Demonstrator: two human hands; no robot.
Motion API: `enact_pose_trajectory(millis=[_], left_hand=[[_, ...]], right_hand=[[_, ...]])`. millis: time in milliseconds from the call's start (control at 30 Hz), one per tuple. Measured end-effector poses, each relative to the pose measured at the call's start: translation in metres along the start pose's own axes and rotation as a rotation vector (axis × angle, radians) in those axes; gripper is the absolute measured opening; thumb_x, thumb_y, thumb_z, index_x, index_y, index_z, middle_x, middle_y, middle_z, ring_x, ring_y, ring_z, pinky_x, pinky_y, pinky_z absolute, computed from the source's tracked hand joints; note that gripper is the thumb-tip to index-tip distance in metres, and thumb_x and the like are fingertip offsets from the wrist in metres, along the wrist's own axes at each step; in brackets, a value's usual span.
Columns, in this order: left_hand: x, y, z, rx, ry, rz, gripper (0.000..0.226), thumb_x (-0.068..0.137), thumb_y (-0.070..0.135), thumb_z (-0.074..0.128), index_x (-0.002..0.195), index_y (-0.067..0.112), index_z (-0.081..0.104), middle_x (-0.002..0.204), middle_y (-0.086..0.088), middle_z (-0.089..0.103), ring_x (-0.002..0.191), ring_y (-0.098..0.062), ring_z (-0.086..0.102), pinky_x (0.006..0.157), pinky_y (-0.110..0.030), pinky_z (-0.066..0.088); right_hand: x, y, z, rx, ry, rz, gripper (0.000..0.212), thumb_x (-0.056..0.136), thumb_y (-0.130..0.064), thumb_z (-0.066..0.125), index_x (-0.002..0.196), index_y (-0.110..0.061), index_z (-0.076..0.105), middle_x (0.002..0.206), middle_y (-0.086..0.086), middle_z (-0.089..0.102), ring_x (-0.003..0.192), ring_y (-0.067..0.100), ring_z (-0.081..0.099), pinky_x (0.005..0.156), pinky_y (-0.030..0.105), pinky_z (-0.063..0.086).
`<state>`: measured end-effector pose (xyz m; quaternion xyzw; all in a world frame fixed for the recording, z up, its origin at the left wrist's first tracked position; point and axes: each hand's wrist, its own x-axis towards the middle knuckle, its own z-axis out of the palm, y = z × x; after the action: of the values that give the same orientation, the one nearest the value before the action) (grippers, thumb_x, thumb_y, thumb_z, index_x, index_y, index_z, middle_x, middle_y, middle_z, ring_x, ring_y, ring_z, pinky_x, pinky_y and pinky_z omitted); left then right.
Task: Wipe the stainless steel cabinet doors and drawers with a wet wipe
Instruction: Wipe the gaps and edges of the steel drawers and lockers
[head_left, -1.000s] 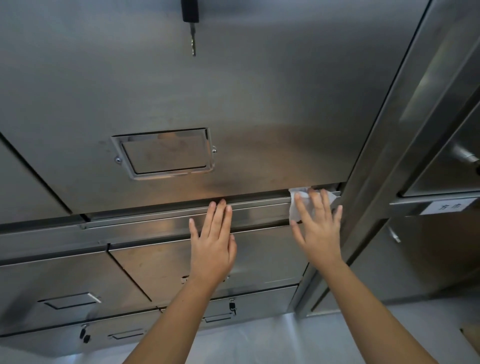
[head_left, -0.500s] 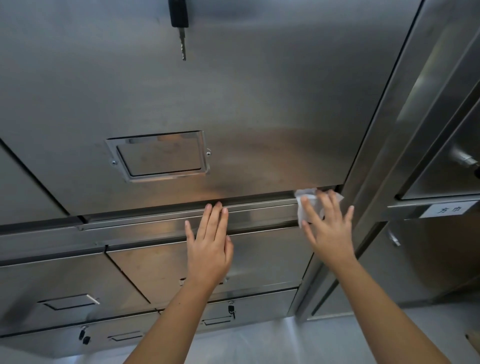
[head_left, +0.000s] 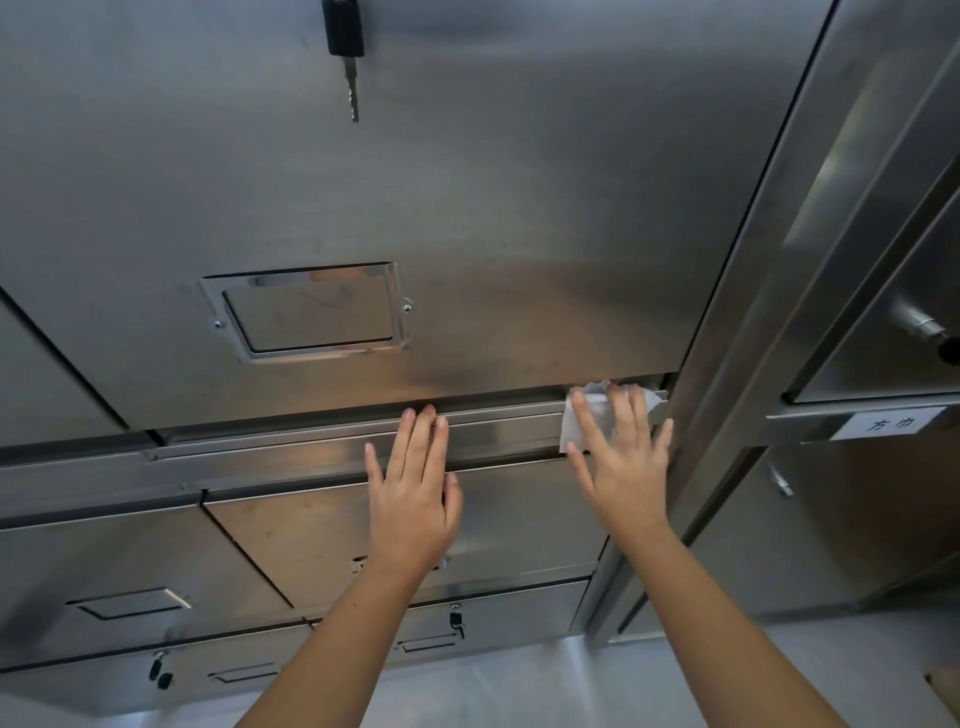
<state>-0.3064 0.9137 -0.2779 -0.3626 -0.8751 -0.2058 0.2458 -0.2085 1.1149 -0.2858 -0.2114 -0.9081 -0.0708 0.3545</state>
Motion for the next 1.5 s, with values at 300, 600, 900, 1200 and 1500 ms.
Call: enact_pose_trajectory(millis=[300, 600, 900, 1200, 1500], left_hand=[[0.000, -0.003, 0.003, -0.002, 0.010, 0.012, 0.053, 0.084, 0.023, 0.038, 0.131, 0.004, 0.051, 0.139, -0.013, 0.046, 0.135, -0.023, 0.026, 0.101, -0.060, 0.018], [0.000, 0.000, 0.003, -0.001, 0.003, 0.002, 0.053, 0.083, 0.022, 0.037, 0.130, 0.002, 0.051, 0.139, -0.015, 0.046, 0.134, -0.024, 0.027, 0.100, -0.060, 0.018], [0.000, -0.001, -0.003, 0.008, -0.027, 0.003, 0.053, 0.083, 0.022, 0.037, 0.130, 0.005, 0.052, 0.138, -0.011, 0.048, 0.135, -0.025, 0.033, 0.101, -0.060, 0.025], [0.002, -0.012, -0.015, 0.042, -0.120, 0.060, 0.055, 0.083, 0.022, 0.034, 0.134, 0.008, 0.049, 0.142, -0.006, 0.044, 0.134, -0.024, 0.032, 0.098, -0.062, 0.030], [-0.010, -0.038, -0.017, 0.098, -0.153, 0.058, 0.058, 0.085, 0.024, 0.042, 0.141, 0.008, 0.036, 0.150, -0.008, 0.024, 0.137, -0.027, 0.022, 0.098, -0.063, 0.014]], right_hand=[[0.000, 0.017, 0.005, 0.051, 0.054, 0.020, 0.044, 0.093, -0.035, 0.039, 0.134, -0.020, 0.042, 0.138, 0.019, 0.033, 0.130, 0.037, 0.031, 0.094, 0.067, 0.032], [-0.004, 0.008, 0.011, -0.014, 0.092, -0.093, 0.045, 0.092, -0.036, 0.042, 0.135, -0.024, 0.040, 0.140, 0.017, 0.038, 0.130, 0.035, 0.038, 0.093, 0.067, 0.033], [-0.004, 0.024, 0.004, 0.030, 0.019, 0.011, 0.044, 0.093, -0.037, 0.040, 0.133, -0.019, 0.040, 0.141, 0.024, 0.037, 0.133, 0.040, 0.030, 0.091, 0.071, 0.030], [-0.003, 0.002, 0.000, -0.036, 0.023, -0.029, 0.049, 0.092, -0.044, 0.040, 0.131, -0.015, 0.041, 0.138, 0.031, 0.040, 0.128, 0.047, 0.037, 0.090, 0.072, 0.030], [0.001, -0.064, 0.000, -0.022, 0.048, -0.158, 0.053, 0.088, -0.043, 0.044, 0.134, -0.016, 0.036, 0.132, 0.035, 0.044, 0.122, 0.050, 0.043, 0.088, 0.066, 0.038]])
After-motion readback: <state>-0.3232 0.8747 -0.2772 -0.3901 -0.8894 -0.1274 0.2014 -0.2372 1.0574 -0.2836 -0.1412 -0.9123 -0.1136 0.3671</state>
